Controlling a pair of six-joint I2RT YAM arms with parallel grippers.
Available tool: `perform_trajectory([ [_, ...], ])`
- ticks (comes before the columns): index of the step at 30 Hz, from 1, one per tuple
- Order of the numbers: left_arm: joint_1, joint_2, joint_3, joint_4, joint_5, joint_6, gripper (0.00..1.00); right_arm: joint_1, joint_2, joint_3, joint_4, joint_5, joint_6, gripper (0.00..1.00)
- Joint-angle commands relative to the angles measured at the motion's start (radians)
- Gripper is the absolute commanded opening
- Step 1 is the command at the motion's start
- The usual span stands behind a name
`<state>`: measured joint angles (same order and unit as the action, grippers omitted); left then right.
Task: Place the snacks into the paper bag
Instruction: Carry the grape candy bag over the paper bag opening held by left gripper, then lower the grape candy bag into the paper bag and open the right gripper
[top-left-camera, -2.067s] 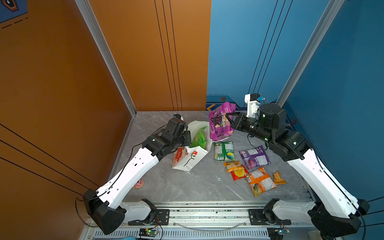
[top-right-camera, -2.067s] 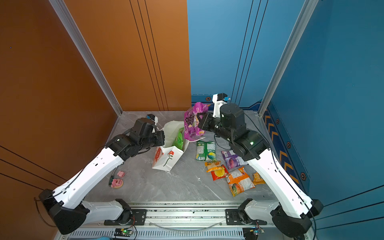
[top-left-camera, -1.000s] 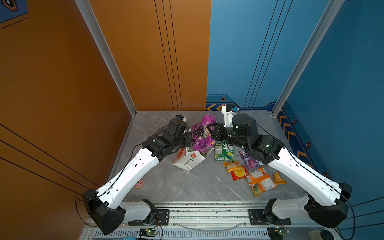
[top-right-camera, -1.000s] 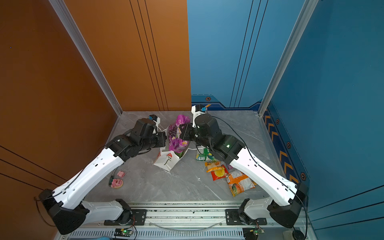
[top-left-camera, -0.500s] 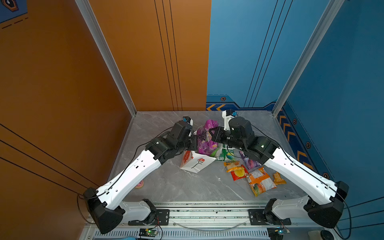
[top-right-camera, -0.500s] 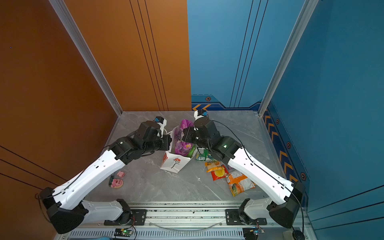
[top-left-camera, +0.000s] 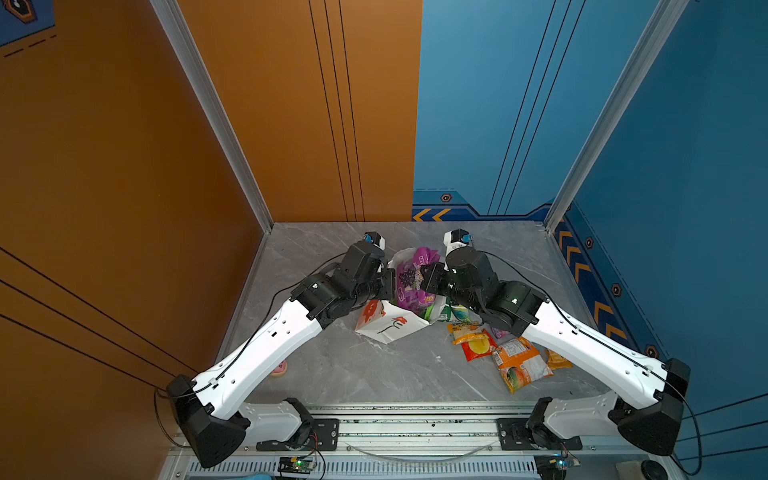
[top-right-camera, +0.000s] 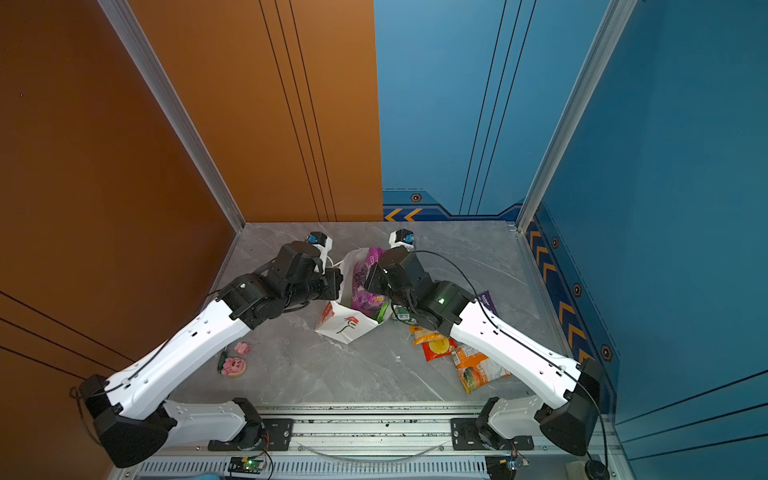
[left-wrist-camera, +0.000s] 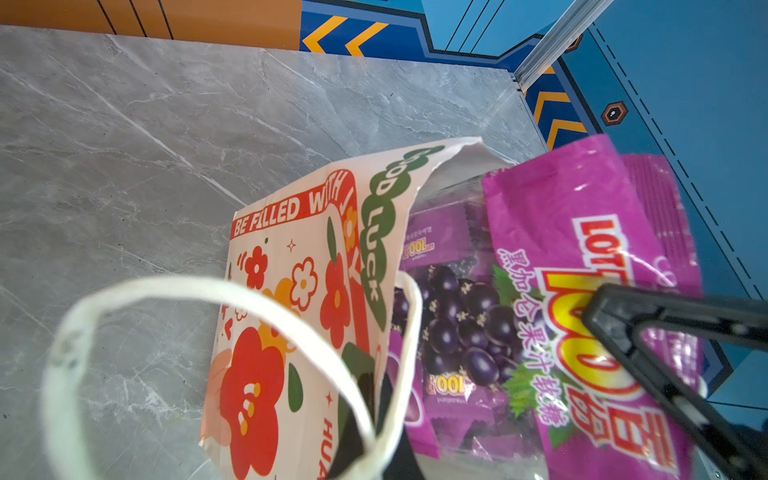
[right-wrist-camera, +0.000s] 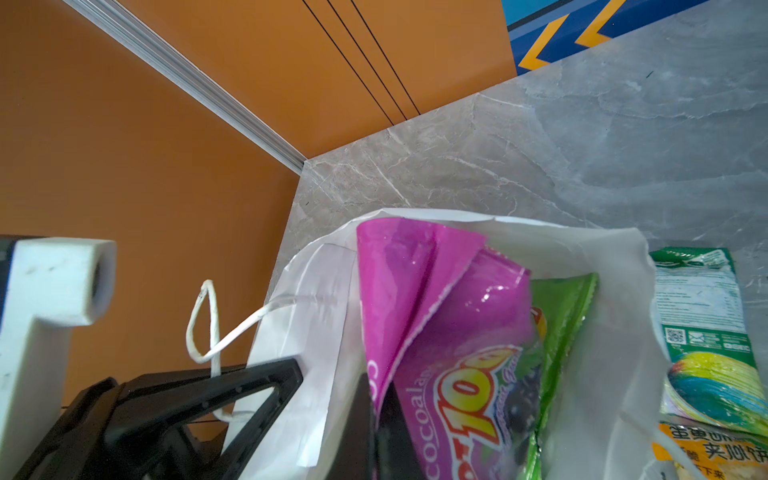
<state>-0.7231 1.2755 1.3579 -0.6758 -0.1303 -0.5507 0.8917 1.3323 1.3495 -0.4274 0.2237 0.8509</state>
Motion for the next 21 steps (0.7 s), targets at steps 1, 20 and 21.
perform_trajectory([
  [1, -0.003, -0.026, -0.011, 0.035, -0.033, -0.018, 0.0, 0.02, -0.009, 0.023, 0.048, 0.079, -0.005, 0.0],
  [20, 0.065, -0.066, -0.059, 0.057, 0.042, -0.015, 0.0, 0.035, 0.144, 0.059, 0.064, 0.02, 0.032, 0.0],
  [21, 0.065, -0.07, -0.06, 0.063, 0.048, -0.009, 0.0, 0.027, 0.15, 0.061, 0.063, 0.007, 0.036, 0.0],
])
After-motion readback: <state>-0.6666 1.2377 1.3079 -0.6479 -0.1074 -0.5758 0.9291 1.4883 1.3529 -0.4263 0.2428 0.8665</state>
